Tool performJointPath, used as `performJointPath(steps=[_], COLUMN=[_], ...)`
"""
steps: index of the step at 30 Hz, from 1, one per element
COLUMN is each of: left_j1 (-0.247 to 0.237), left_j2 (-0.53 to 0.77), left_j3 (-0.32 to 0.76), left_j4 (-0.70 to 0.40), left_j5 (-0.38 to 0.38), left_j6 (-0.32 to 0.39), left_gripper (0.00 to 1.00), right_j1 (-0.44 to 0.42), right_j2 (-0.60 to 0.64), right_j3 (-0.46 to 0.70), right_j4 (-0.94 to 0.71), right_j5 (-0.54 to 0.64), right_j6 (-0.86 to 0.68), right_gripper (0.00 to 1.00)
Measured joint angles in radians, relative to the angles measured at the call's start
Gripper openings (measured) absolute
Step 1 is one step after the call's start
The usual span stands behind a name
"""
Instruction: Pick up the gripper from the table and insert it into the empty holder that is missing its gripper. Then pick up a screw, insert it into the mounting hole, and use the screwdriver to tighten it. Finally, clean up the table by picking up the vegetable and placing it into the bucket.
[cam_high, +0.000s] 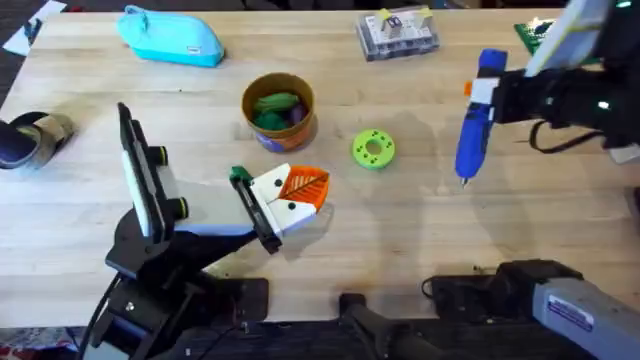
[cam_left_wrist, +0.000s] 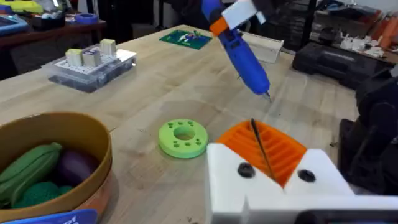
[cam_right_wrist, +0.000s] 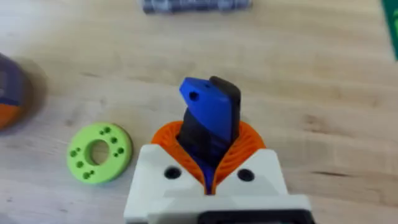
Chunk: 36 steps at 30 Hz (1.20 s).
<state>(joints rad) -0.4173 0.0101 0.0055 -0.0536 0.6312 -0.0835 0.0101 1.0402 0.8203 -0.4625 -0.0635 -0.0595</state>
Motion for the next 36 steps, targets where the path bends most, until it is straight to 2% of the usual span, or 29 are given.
performJointPath(steps=[4,5,6,16,22,27,36], left_j1=[0.0,0.0,0.0,0.0,0.0,0.0,0.0], left_j2=[0.0,0.0,0.0,0.0,0.0,0.0,0.0], left_j3=[0.0,0.0,0.0,0.0,0.0,0.0,0.0], left_j4=[0.0,0.0,0.0,0.0,0.0,0.0,0.0], left_j5=[0.0,0.0,0.0,0.0,0.0,0.0,0.0], left_j6=[0.0,0.0,0.0,0.0,0.0,0.0,0.0], left_gripper=[0.018,0.018,0.018,0.018,0.018,0.018,0.018], right_j1=[-0.002,-0.016,-0.024,-0.059,-0.059,-0.058,-0.058], right_j2=[0.154,0.303,0.343,0.584,0.608,0.608,0.608], right_j3=[0.036,0.116,0.137,0.178,0.182,0.186,0.187], right_j4=[-0.087,-0.184,-0.199,-0.276,-0.286,-0.286,-0.284], right_j5=[0.025,0.032,0.033,0.079,0.084,0.085,0.085], right_j6=[-0.001,-0.002,-0.004,-0.027,-0.03,-0.031,-0.031], right_gripper=[0.025,0.025,0.025,0.025,0.208,0.314,0.357])
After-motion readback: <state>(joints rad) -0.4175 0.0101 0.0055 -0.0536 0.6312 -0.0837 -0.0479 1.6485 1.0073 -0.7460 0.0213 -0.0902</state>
